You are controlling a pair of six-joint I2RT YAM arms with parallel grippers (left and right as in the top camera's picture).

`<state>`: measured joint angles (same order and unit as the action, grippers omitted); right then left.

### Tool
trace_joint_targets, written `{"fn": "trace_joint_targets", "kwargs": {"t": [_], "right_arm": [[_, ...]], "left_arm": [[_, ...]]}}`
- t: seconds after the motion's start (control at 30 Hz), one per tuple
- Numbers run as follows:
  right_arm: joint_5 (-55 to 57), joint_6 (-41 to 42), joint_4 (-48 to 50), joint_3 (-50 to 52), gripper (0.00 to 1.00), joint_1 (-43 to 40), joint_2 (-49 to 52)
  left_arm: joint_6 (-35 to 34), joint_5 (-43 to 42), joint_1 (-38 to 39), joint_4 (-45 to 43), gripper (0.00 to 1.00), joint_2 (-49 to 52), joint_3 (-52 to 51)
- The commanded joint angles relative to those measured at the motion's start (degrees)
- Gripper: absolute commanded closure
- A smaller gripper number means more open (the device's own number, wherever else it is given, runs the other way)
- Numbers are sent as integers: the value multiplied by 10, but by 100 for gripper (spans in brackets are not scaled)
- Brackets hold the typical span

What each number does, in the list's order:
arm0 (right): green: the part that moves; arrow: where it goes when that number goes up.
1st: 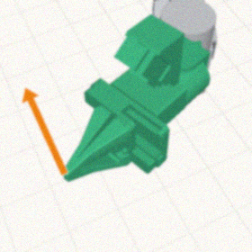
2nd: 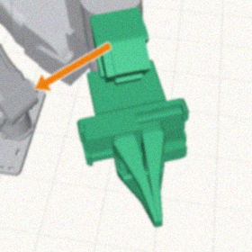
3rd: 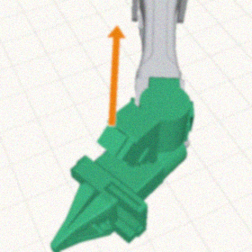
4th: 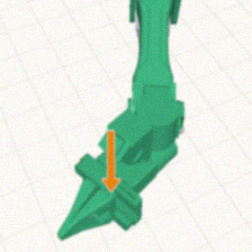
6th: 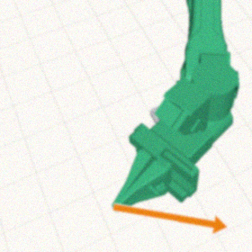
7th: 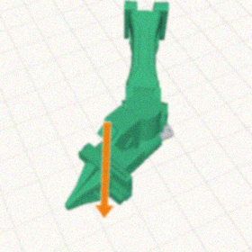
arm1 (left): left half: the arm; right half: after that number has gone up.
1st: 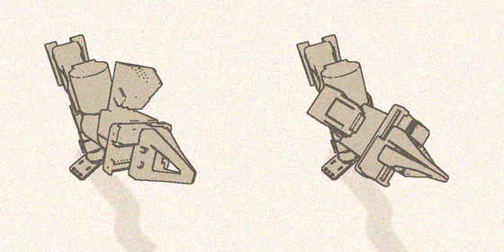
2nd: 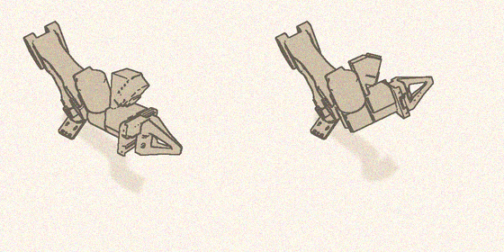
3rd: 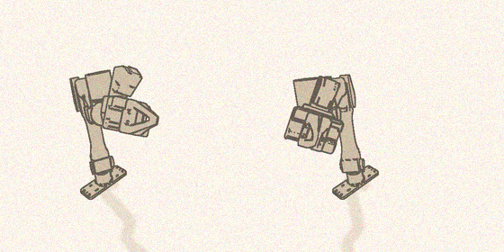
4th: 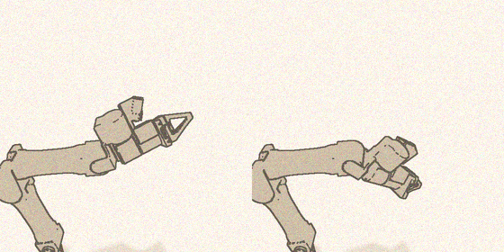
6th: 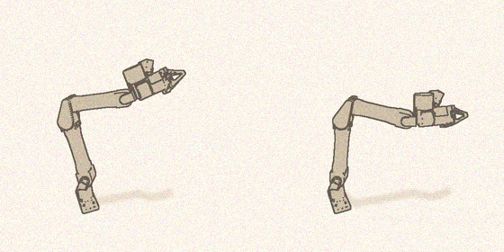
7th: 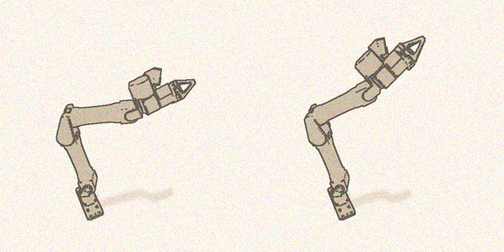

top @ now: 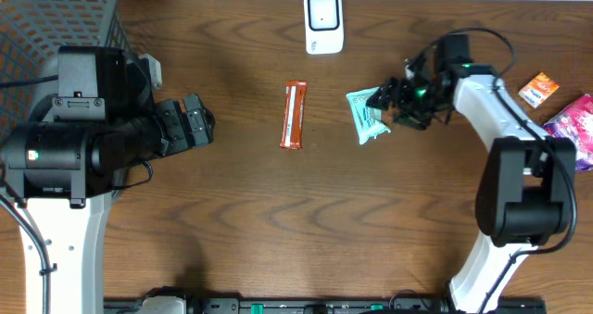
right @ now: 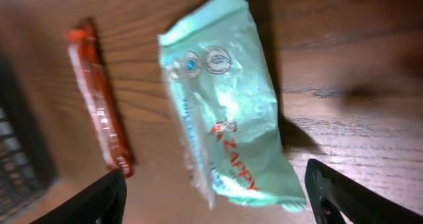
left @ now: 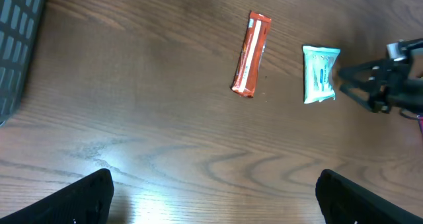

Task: Scan the item barcode
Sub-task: 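Hold the mint-green packet up under the scanner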

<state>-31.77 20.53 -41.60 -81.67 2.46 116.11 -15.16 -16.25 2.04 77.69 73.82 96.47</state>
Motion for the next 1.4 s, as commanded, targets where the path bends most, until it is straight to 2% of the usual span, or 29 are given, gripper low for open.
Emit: {"fn": "trace_joint_targets", "kwargs": {"t": [0.0,0.2,0.27,0.3,0.33,0.4,0.53,0.63,0.7,0.83,1.0,1.2,1.37], "right_arm": [[46,13,3,4,23,18,33],[45,22,5,4,53,29,68],[45,21,5,4,73,29,71],[44,22,5,4,88,29,71],[38,24,6,4,99,29,71],[5,28,16,3,99,28,71],[-129,45,73,-9,99,22,71],[-216,123,166,-28,99,21,71],[-232,183,239,-35,99,25,71],[-214,322,416,-38,99,42,71],[-121,454,556,-38,99,67,71],[5,493,588,-39,99,99,71],[16,490,592,-86,99,107,91]], "left_arm": [[5,-2,2,0,2,0,9],[5,-2,2,0,2,0,9],[5,-2,2,0,2,0,9],[5,-2,2,0,2,0,9],[5,-2,2,0,2,0,9],[5,-2,2,0,2,0,9],[5,-2,2,0,2,0,9],[5,-2,2,0,2,0,9],[5,-2,2,0,2,0,9],[5,-2,2,0,2,0,9],[5,-2,2,0,2,0,9],[5,-2,2,0,2,0,9],[5,-2,2,0,2,0,9]]}}
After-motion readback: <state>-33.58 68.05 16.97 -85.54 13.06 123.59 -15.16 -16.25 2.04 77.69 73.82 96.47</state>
